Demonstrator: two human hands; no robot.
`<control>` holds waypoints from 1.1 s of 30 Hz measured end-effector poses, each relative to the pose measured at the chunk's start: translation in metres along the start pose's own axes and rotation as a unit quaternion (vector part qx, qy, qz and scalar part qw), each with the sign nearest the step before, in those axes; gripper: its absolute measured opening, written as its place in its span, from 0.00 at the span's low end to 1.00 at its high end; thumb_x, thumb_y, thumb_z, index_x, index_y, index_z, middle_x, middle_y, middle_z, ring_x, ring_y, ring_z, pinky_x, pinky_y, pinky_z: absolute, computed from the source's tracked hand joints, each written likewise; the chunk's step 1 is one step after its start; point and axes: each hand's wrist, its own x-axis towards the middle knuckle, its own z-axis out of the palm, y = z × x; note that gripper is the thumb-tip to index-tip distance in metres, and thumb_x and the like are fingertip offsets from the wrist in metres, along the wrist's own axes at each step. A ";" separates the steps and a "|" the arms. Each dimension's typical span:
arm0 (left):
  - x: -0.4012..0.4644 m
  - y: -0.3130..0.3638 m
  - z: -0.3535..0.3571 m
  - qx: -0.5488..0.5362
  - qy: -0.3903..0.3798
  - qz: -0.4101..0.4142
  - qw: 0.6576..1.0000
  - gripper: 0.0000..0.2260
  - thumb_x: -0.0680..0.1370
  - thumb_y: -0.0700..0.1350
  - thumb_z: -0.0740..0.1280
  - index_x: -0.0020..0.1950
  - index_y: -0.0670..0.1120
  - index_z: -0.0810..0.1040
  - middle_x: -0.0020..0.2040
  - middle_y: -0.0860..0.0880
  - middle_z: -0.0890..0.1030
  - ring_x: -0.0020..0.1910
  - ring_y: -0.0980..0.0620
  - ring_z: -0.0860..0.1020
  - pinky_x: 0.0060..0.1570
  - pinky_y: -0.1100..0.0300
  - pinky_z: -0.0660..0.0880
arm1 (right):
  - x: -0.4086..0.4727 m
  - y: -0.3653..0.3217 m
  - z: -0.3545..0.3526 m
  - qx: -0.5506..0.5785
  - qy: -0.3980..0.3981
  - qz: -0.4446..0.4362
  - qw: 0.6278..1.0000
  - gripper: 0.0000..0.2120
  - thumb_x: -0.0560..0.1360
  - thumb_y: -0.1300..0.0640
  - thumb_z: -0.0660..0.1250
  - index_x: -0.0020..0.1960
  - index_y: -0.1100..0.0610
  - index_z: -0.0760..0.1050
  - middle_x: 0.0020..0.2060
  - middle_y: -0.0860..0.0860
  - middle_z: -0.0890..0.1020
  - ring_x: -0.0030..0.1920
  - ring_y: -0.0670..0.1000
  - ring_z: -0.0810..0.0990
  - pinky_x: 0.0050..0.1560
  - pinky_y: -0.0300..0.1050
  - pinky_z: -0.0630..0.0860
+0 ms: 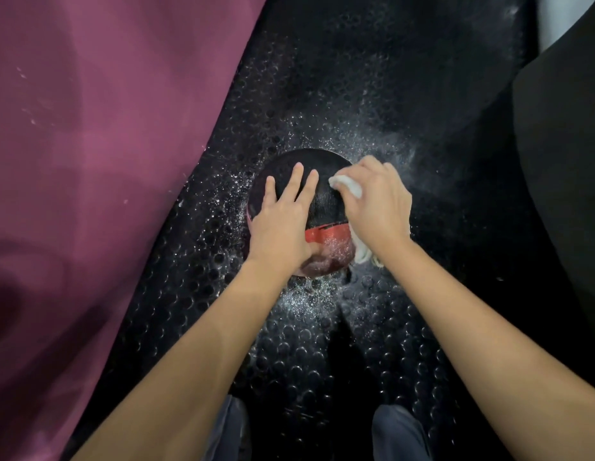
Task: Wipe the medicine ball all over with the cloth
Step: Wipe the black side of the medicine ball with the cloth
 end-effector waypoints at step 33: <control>0.008 -0.004 -0.006 -0.011 0.020 -0.012 1.000 0.53 0.67 0.60 0.76 0.79 0.57 0.43 0.79 0.59 0.42 0.79 0.44 0.47 0.63 0.42 0.71 | -0.039 0.005 0.017 -0.050 0.117 -0.108 0.986 0.06 0.74 0.57 0.67 0.43 0.50 0.82 0.38 0.46 0.78 0.39 0.49 0.68 0.27 0.35 0.54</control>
